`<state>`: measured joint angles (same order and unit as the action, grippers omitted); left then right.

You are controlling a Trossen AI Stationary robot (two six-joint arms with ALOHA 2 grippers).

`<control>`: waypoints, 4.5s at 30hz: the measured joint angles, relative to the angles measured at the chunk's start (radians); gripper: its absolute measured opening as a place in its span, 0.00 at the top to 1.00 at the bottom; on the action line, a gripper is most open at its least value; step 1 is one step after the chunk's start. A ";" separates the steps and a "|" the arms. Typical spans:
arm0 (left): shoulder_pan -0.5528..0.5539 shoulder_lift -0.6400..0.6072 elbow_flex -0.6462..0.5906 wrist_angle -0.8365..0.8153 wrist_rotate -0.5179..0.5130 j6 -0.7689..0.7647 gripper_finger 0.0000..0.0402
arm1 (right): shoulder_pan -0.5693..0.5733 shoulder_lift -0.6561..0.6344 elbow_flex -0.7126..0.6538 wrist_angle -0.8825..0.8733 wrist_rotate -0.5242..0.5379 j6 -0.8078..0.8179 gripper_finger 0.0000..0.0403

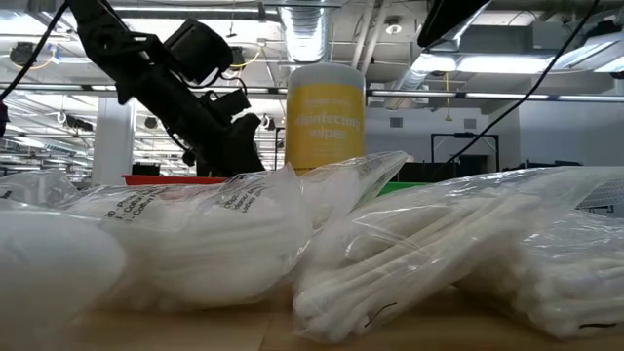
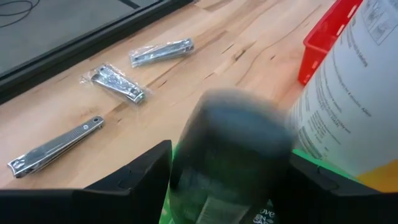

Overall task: Pick & Place Travel size toiletries
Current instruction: Put the black deodorant into the left green bin, then put the silver nail cutter into the right green bin

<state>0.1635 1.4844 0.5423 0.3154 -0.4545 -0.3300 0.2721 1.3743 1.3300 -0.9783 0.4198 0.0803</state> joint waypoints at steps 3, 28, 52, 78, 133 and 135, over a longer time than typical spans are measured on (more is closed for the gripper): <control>0.000 -0.003 0.001 0.000 0.000 0.008 0.41 | 0.000 0.000 0.000 0.000 0.000 0.000 0.59; 0.001 -0.204 0.001 0.001 -0.047 0.118 0.46 | 0.000 0.000 -0.001 0.000 0.000 0.000 0.61; 0.301 -0.201 0.001 -0.070 0.148 0.148 0.52 | 0.000 0.000 -0.001 -0.001 0.000 0.009 0.61; 0.561 -0.149 0.001 -0.103 0.440 0.402 0.54 | 0.000 0.000 -0.001 -0.001 -0.001 0.008 0.61; 0.662 0.249 0.119 -0.096 0.647 0.717 0.54 | -0.006 0.084 -0.002 -0.032 -0.002 -0.028 0.61; 0.663 0.248 0.121 -0.117 0.647 0.733 0.54 | -0.006 0.089 -0.001 -0.023 -0.002 -0.028 0.61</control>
<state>0.8265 1.7321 0.6628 0.1981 0.1928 0.4031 0.2658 1.4635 1.3291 -1.0011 0.4182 0.0522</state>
